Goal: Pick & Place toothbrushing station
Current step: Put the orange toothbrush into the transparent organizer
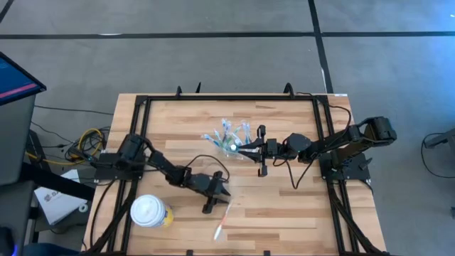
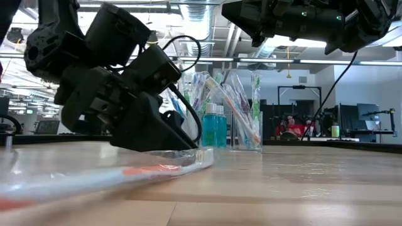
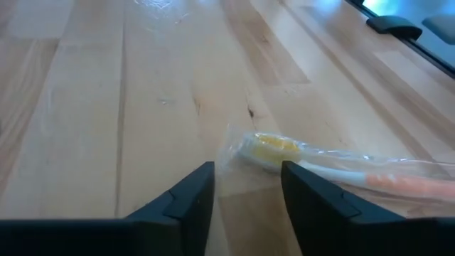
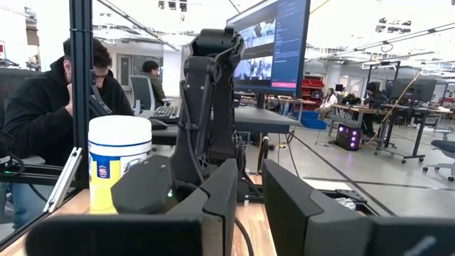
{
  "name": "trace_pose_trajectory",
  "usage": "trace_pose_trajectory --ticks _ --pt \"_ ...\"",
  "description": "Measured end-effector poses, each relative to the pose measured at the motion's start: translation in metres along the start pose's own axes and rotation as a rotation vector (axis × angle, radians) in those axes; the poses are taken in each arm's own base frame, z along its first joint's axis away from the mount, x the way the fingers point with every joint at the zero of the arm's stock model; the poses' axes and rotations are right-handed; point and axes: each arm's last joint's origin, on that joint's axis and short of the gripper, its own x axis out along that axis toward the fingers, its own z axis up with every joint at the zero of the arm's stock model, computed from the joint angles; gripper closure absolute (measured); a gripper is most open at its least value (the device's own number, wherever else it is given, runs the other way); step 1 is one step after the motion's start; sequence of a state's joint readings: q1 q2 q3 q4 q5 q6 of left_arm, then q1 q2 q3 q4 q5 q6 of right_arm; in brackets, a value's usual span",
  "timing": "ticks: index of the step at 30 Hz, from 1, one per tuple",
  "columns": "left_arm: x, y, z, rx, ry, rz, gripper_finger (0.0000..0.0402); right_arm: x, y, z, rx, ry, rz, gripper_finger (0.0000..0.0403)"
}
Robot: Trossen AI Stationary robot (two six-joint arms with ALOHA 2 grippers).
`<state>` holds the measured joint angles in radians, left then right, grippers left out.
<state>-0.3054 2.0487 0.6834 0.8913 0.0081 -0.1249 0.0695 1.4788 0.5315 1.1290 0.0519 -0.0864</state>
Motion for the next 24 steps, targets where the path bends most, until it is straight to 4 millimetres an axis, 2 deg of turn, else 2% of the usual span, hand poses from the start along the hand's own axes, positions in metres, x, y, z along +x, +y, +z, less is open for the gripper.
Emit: trace_pose_trajectory --ticks 4,9,16,24 --pt "0.0 0.004 0.0 -0.013 0.004 -0.006 0.029 0.0 0.0 0.0 0.0 0.0 0.0 0.0343" --pt "0.0 0.006 0.0 -0.017 0.006 0.007 0.0385 0.0 0.0 0.0 0.0 0.004 0.0 0.0343" --pt "-0.003 0.003 0.003 -0.03 0.016 -0.045 0.0398 0.0 0.0 -0.002 -0.001 0.018 0.001 0.0343" --pt "-0.013 0.001 0.019 -0.027 -0.033 -0.045 0.0396 0.0 0.001 -0.002 -0.001 0.025 0.004 0.0343"
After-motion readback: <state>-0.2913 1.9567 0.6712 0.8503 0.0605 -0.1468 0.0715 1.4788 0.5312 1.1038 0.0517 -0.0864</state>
